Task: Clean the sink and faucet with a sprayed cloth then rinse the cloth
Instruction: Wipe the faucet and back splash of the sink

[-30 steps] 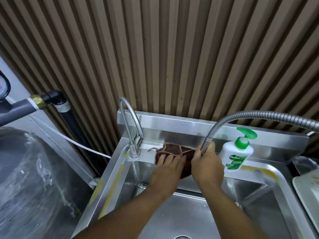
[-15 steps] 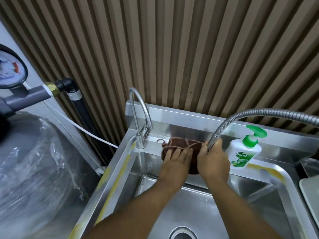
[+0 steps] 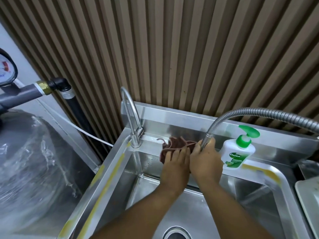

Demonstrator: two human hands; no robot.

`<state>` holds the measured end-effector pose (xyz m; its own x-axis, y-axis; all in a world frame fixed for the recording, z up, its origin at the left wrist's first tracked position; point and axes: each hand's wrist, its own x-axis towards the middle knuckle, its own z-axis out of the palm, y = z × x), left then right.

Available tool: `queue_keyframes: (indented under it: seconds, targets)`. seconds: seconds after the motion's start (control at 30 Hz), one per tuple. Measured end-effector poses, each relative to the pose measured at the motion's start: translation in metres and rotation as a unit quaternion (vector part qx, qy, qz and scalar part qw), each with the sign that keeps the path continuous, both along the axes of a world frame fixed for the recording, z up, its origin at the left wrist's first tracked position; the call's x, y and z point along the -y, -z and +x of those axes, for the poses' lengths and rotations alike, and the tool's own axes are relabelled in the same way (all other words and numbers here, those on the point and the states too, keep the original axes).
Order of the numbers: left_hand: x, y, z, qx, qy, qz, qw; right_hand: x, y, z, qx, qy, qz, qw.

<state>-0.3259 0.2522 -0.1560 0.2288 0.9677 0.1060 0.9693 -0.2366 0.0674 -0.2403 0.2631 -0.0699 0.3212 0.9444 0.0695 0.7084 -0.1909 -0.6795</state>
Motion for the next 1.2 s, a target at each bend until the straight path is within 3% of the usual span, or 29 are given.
queue_keyframes:
  seconds: [0.1, 0.17, 0.27, 0.33, 0.5, 0.57, 0.67, 0.8, 0.9, 0.97, 1.03, 1.2]
  targets:
    - [0.001, -0.008, -0.037, -0.018, -0.096, 0.001, 0.995, 0.0, 0.0, 0.001, -0.001, -0.002, -0.004, 1.0]
    - [-0.002, -0.011, -0.062, -0.079, -0.185, -0.014, 0.979, 0.0, 0.0, 0.001, -0.002, -0.004, -0.006, 1.0]
    - [-0.007, -0.017, -0.057, -0.088, -0.223, -0.039, 0.97, 0.001, 0.0, 0.0, -0.004, -0.002, -0.008, 1.0]
    - [-0.01, -0.011, -0.033, -0.045, -0.204, -0.025, 0.978, 0.001, 0.0, 0.0, -0.005, -0.004, -0.009, 1.0]
    - [-0.007, 0.003, -0.018, -0.021, 0.025, 0.03, 0.999, 0.0, -0.001, 0.001, -0.003, -0.003, -0.009, 1.0]
    - [-0.007, -0.005, -0.035, -0.024, 0.011, 0.024, 0.999, 0.0, -0.001, -0.001, -0.005, -0.002, -0.012, 1.0]
    - [-0.003, -0.002, -0.073, -0.052, -0.086, -0.003, 0.995, 0.0, -0.002, -0.001, -0.007, -0.006, -0.013, 1.0]
    - [0.014, 0.006, -0.091, 0.023, -0.149, 0.018, 0.988, 0.0, 0.0, 0.002, -0.012, -0.008, -0.012, 1.0]
    - [0.034, 0.02, -0.058, 0.199, -0.182, 0.047, 0.962, 0.0, 0.0, 0.002, -0.014, -0.01, -0.009, 1.0]
    - [0.044, 0.017, -0.027, 0.411, -0.236, 0.084, 0.876, 0.0, 0.0, 0.002, -0.016, -0.011, -0.009, 1.0]
    - [0.037, -0.007, -0.003, 0.594, -0.316, 0.093, 0.734, 0.0, 0.0, 0.003, -0.022, -0.009, -0.012, 1.0]
    - [-0.015, -0.017, 0.009, 0.766, -0.476, 0.052, 0.429, -0.001, 0.001, 0.004, -0.03, -0.012, -0.013, 0.999]
